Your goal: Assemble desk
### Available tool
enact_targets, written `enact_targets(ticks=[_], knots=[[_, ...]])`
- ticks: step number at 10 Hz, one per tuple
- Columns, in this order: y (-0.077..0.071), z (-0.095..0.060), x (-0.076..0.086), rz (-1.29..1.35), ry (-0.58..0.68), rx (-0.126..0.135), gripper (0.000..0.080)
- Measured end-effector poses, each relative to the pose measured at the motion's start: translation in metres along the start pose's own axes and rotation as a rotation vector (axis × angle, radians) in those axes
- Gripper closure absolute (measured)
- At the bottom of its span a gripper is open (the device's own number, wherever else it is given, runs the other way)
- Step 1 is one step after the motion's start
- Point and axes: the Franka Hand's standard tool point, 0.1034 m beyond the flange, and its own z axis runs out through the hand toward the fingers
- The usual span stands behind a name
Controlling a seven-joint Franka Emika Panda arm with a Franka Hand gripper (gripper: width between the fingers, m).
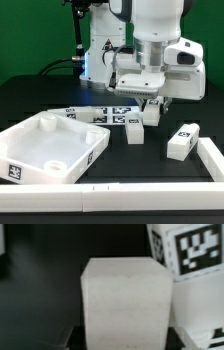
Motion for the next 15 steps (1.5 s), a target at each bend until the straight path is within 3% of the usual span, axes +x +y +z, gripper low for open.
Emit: enact_targets(ticks=[2, 7, 9, 11, 12, 15], knots=[[0.008, 0.017, 0.012, 0.012, 0.042, -0.007, 0.0515], [0.014, 0.021, 0.014, 0.071, 0.047, -0.009, 0.0514], [0.017, 0.008, 0.015, 0.085, 0.013, -0.002, 0.0199], [0.01, -0.022, 0.002, 0.13, -0.046, 0.018, 0.0163], [0.006, -0.037, -0.008, 0.161, -0.083, 0.011, 0.0152], [0.007, -0.032, -0.005, 0.44, -0.074, -0.001, 0.015]])
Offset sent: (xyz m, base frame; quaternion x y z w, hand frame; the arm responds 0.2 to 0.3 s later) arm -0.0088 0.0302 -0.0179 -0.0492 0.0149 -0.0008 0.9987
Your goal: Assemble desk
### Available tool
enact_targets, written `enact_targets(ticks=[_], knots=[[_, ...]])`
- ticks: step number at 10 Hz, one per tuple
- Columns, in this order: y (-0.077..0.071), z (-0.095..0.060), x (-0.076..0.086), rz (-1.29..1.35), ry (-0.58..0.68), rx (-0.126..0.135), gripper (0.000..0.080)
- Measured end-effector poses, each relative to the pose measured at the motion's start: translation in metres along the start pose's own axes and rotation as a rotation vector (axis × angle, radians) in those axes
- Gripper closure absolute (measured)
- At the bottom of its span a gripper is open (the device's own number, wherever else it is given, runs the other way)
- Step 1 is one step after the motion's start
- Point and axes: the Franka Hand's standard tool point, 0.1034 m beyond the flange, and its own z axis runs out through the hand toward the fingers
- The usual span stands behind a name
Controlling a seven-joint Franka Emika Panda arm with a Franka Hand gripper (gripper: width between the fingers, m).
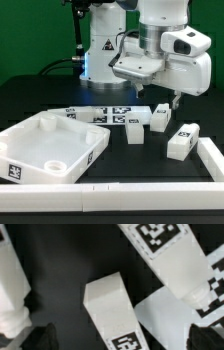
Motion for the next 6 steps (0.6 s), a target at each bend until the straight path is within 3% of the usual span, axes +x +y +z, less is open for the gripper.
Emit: enact_targets(ticks=[2, 4, 5, 6], knots=[[0.0, -0.002, -0.004, 0.189, 0.002, -0.006, 0.015], [-0.001, -0.016, -0.022, 0.476, -0.007, -0.055, 0.015], [-0.001, -0.017, -0.021, 0.66, -0.007, -0.078, 0.015], [-0.003, -0.012, -0.013, 0.723, -0.001, -0.07, 0.015]])
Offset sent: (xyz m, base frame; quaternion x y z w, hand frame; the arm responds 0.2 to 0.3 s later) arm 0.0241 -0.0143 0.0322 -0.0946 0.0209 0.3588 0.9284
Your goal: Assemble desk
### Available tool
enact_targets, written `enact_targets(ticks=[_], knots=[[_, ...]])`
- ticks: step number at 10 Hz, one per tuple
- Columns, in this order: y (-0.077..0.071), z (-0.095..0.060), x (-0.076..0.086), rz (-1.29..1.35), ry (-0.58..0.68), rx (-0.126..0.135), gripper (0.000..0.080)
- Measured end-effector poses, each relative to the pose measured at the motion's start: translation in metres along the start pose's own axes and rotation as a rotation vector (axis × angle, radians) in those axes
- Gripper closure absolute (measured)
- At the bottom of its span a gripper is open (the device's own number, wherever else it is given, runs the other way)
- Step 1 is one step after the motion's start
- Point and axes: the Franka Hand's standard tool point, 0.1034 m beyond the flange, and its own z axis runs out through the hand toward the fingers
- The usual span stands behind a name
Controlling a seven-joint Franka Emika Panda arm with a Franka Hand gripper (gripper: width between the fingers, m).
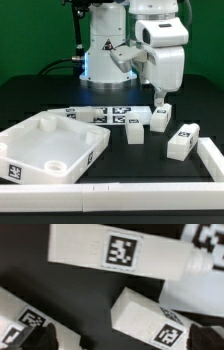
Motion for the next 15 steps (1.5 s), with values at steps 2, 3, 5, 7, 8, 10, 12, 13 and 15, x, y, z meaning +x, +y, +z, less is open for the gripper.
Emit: enact_targets(ticks=[2, 3, 5, 7, 8, 10, 12, 13, 15], knots=[[0.0, 0.0, 0.0, 0.133, 0.001, 0.004, 0.015], [0.0, 0.001, 0.0, 0.175, 0.001, 0.005, 0.015], [0.006, -0.003, -0.005, 0.349, 0.009, -0.011, 0.015], [0.009, -0.004, -0.011, 0.684, 0.049, -0.003, 0.015], [0.006, -0.003, -0.018, 0.756, 0.055, 0.032, 0.015], [0.006, -0.003, -0.022, 0.897, 0.073, 0.044, 0.015], [0.005, -0.001, -0.023, 1.017, 0.074, 0.053, 0.015], [0.005, 0.004, -0.027, 1.126, 0.076, 0.057, 0.015], [0.004, 0.006, -0.028, 1.323, 0.076, 0.066, 0.015]])
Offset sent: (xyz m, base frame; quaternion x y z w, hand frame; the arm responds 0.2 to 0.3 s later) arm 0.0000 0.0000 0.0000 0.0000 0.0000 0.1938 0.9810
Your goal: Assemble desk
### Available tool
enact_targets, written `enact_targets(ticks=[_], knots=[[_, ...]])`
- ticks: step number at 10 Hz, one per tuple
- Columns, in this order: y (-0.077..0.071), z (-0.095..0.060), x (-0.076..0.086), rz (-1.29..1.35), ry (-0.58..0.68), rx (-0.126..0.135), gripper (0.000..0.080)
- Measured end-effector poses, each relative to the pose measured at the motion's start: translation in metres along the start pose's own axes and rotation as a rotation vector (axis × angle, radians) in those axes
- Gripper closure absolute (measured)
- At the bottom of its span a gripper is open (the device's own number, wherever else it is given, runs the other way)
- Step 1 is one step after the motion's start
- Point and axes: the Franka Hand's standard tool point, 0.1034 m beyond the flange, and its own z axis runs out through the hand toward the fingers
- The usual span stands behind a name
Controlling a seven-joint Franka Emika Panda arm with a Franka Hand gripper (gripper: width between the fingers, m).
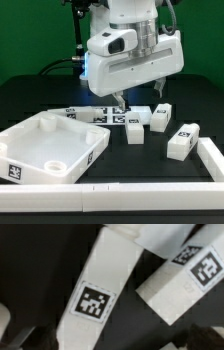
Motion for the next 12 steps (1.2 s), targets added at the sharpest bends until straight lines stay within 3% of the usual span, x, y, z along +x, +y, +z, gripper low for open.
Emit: enact_targets(ticks=[2, 7, 9, 12], knots=[[0.001, 0.009, -0.004, 0.084, 0.026, 0.005, 0.015], [0.018, 0.033, -0.02, 0.001, 0.038, 0.016, 0.015], [0.015, 0.042, -0.022, 0.012, 0.033, 0.026, 0.015], [0.014, 0.043, -0.018, -0.004, 0.051, 0.019, 0.0163]])
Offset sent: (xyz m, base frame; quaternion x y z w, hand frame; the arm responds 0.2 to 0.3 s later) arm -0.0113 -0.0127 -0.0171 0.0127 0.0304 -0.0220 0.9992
